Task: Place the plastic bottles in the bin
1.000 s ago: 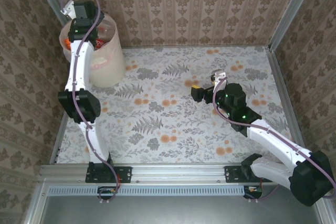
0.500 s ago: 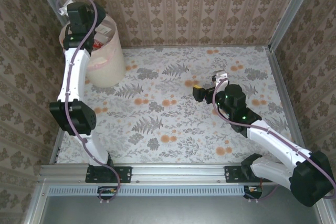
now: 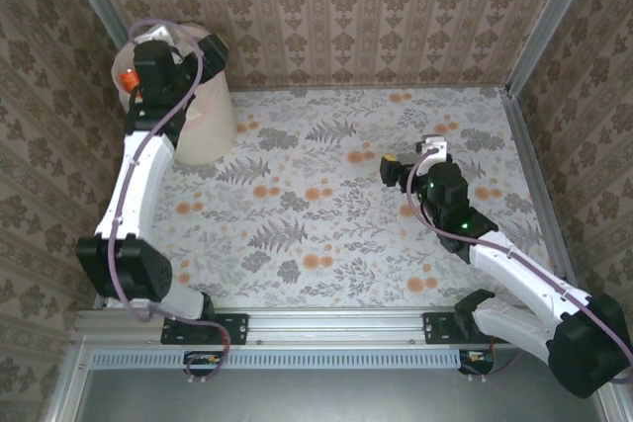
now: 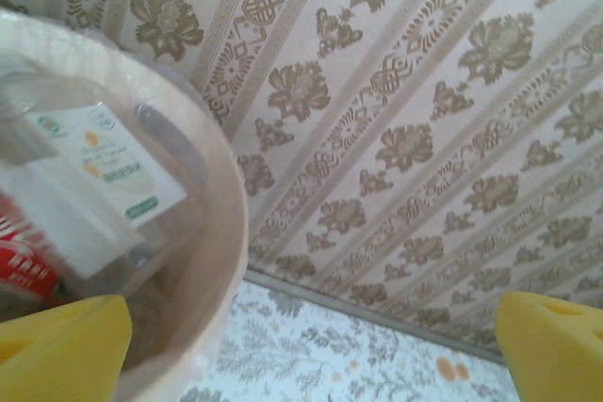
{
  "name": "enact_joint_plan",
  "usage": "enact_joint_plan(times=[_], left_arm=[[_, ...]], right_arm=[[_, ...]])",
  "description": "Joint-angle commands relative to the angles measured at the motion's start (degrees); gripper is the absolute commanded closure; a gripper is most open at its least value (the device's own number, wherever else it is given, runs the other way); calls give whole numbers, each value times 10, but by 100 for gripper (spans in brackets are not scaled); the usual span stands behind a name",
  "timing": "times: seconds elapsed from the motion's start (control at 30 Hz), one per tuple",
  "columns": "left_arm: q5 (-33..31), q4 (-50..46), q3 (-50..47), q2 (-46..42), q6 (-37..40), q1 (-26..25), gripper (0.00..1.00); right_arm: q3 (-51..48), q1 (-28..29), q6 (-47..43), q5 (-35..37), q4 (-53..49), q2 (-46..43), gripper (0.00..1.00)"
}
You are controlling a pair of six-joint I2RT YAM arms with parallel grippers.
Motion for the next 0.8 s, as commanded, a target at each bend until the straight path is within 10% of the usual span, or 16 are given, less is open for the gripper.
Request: enact_joint_plan(times=[0.0,0.43,0.77], left_arm=[[-15,50,-74,-86,46,1,0],[-252,72,-416,-327,122,18,0],[-275,197,-596,-278,172,70,0]], right_arm=[[-12,-27,-3,45,-20,-13,0],[-61,-146,-25,56,21,23,0],[-84,-256,-33,-73,145,156,0]])
